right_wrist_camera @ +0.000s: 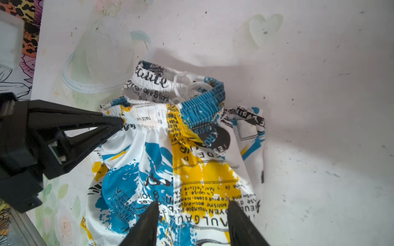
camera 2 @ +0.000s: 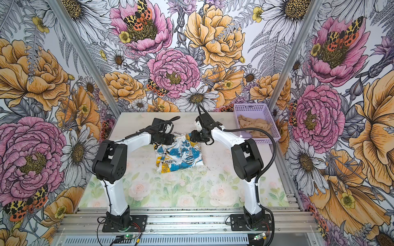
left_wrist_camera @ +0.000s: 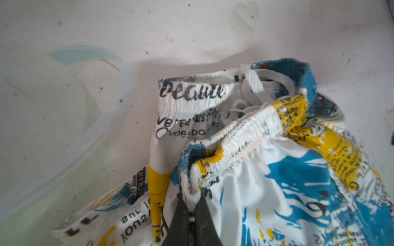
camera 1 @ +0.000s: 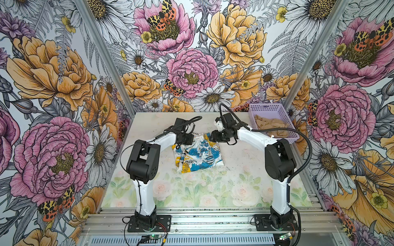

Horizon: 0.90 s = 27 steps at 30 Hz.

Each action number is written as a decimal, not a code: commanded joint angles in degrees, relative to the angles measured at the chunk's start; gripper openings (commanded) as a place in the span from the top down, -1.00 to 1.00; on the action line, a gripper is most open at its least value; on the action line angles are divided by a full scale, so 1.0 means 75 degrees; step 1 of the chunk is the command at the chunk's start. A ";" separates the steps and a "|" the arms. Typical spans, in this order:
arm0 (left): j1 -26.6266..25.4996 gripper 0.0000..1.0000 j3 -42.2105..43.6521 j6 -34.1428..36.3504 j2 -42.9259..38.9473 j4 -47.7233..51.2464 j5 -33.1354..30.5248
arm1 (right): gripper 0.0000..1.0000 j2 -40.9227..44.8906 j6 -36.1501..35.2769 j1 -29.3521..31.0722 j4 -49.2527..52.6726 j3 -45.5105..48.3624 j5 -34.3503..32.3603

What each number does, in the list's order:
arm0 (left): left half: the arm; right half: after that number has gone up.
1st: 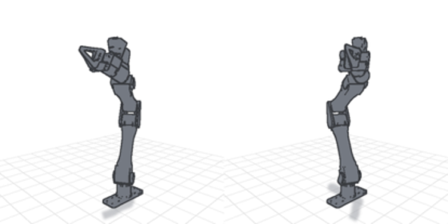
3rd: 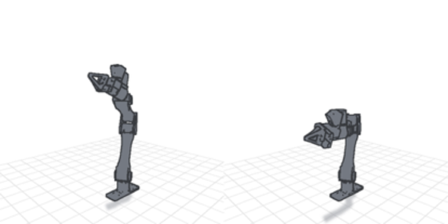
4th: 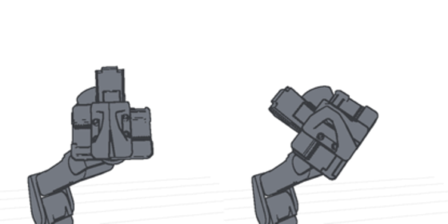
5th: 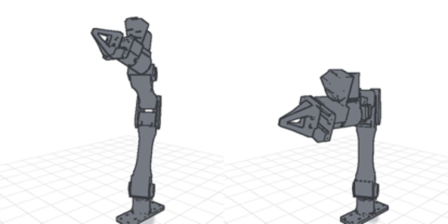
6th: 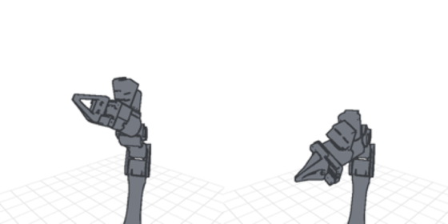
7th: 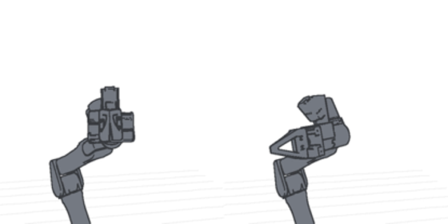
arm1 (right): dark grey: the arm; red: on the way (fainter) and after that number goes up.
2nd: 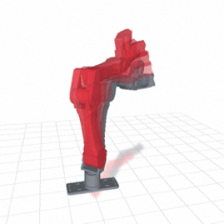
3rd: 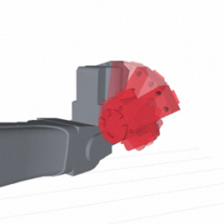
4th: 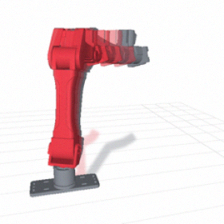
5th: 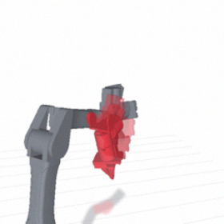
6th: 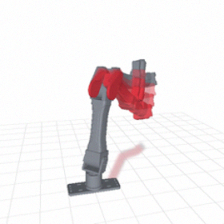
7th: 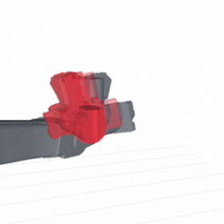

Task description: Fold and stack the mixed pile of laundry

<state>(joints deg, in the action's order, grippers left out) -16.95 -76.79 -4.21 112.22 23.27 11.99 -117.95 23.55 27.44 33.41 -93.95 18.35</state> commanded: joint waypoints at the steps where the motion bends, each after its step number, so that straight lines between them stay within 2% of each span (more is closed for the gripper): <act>1: 0.0073 1.00 0.0145 -0.0113 -0.0528 -0.0476 -0.0218 | -0.07 -0.0378 0.0069 0.0146 -0.0419 -0.0302 -0.0304; 14: 0.0656 1.00 0.0887 -0.0445 -0.1364 -0.0594 -0.0382 | -0.07 -0.1194 0.0088 0.0435 -0.0744 -0.0561 -0.0669; 22: 0.1125 1.00 0.0767 -0.0568 -0.0674 -0.0542 -0.0601 | -0.07 -0.1564 0.0001 0.0663 -0.0754 -0.0688 -0.0963; 27: 0.1409 1.00 0.0638 -0.0714 -0.0393 -0.0548 -0.0455 | -0.07 -0.1692 -0.0022 0.0750 -0.0760 -0.0699 -0.1105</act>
<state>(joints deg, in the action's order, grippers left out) -8.14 -70.48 -8.14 108.44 20.29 10.22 -129.16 24.08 32.69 27.40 -97.76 12.16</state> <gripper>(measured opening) 0.063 0.532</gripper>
